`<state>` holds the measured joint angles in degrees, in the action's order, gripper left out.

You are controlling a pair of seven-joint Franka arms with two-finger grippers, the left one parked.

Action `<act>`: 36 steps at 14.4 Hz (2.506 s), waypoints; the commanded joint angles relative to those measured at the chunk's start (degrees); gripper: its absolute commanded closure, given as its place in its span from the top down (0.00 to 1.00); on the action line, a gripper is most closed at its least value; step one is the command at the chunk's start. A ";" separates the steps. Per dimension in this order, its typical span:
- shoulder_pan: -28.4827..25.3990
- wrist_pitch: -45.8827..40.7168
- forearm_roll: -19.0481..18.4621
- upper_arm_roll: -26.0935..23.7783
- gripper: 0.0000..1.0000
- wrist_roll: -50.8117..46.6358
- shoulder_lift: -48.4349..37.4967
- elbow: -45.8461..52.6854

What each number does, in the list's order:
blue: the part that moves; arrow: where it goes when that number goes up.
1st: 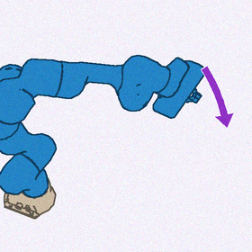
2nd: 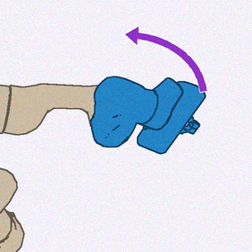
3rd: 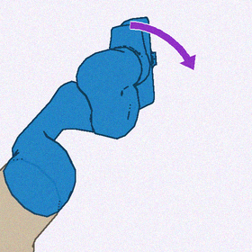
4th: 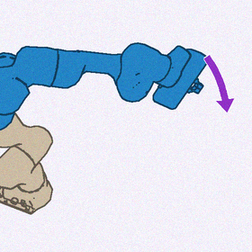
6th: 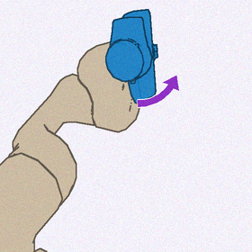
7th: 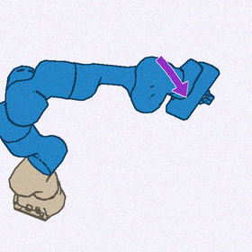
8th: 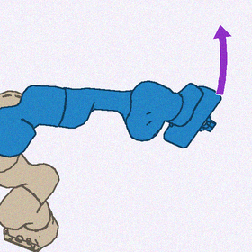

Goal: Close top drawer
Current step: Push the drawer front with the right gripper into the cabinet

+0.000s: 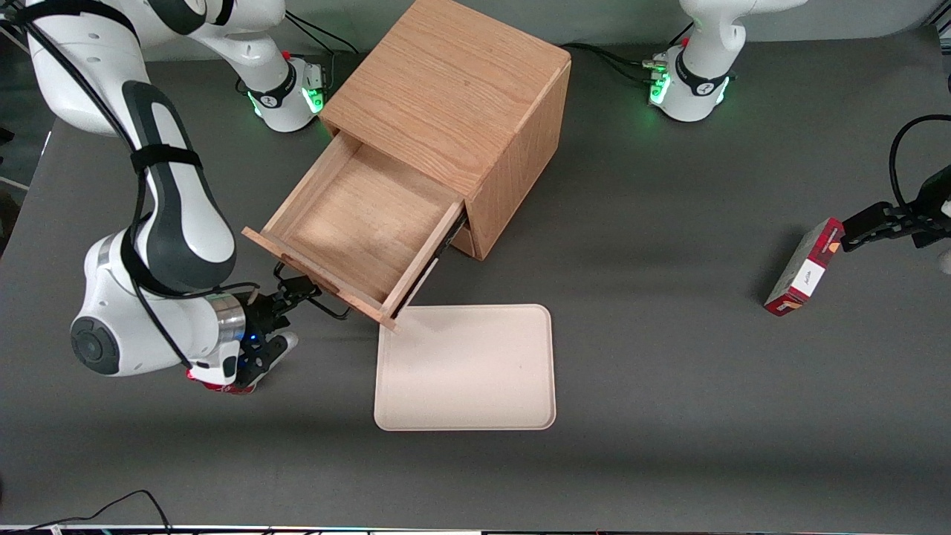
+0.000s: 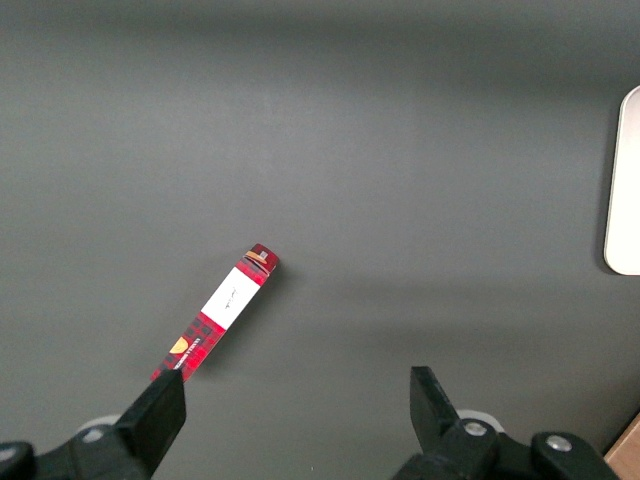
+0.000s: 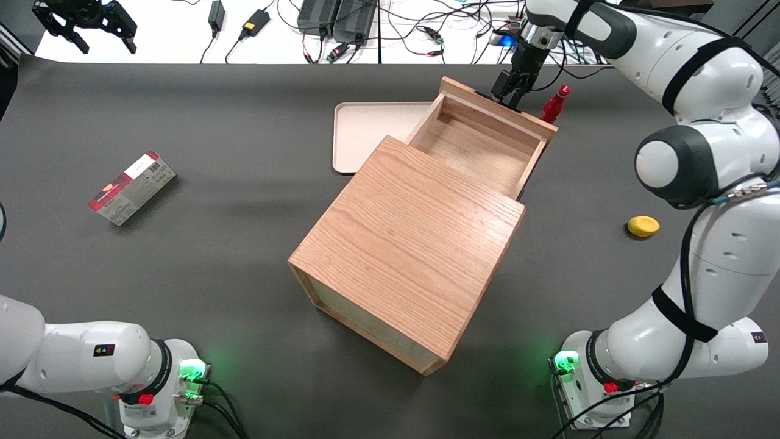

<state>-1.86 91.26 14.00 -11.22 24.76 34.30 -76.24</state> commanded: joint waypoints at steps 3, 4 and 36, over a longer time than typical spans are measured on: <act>0.19 3.75 4.18 -0.46 1.00 -1.47 -9.95 -14.00; 0.10 4.54 4.98 -0.46 1.00 -1.47 -11.09 -15.85; 0.28 18.34 14.83 -14.53 1.00 -14.39 -33.60 -46.19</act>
<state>-1.79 109.61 27.05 -24.43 11.66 2.77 -120.77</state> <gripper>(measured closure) 0.000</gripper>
